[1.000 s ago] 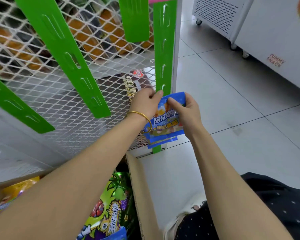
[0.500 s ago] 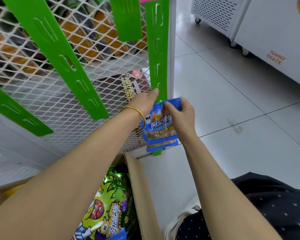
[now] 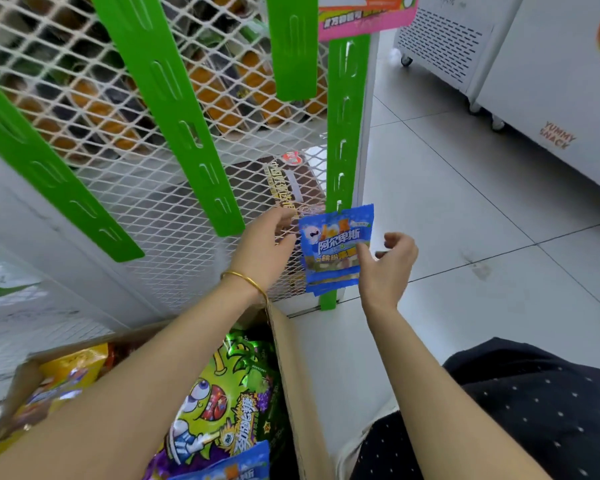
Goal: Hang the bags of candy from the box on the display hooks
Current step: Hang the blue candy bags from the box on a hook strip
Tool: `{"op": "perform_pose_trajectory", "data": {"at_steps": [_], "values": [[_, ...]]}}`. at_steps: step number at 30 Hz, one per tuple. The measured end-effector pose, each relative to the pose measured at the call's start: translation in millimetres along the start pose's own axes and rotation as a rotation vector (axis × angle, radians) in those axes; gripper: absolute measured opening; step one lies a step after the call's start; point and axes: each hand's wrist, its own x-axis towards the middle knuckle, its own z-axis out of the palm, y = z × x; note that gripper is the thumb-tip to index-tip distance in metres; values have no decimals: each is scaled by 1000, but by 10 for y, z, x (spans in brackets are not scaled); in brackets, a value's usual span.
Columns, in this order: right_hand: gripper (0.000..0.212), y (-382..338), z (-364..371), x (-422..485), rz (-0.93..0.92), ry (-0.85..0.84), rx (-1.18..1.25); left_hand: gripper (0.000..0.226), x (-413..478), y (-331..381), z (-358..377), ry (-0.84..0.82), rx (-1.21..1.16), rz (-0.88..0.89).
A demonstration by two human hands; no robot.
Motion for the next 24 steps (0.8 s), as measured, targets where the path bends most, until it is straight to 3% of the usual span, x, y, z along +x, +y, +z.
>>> {"op": "perform_pose_trajectory", "data": {"at_steps": [3,9,11,14,17,20,24], "values": [[24,31,145,-426,-43,-237,-14,31,-383,-316,-373,12,11,-62],[5,-223,473,-1477,-361,-1043,-110,23,-1191,-933,-1195,27,109,-255],[20,-317,515,-1769,-400,-1288,-160,24,-1413,-1067,-1391,16,148,-296],[43,-398,544,-1953,-479,-1538,-450,26,-1660,-1200,-1566,6,160,-317],[29,-376,521,-1914,-521,-1815,-870,24,-1767,-1260,-1602,-7,138,-311],[26,-226,491,-1865,-600,-1811,-1004,19,-1790,-1212,-1535,-63,126,-280],[6,-265,433,-1730,-509,-1790,-757,22,-1814,-1080,-1377,-323,104,-270]]}}
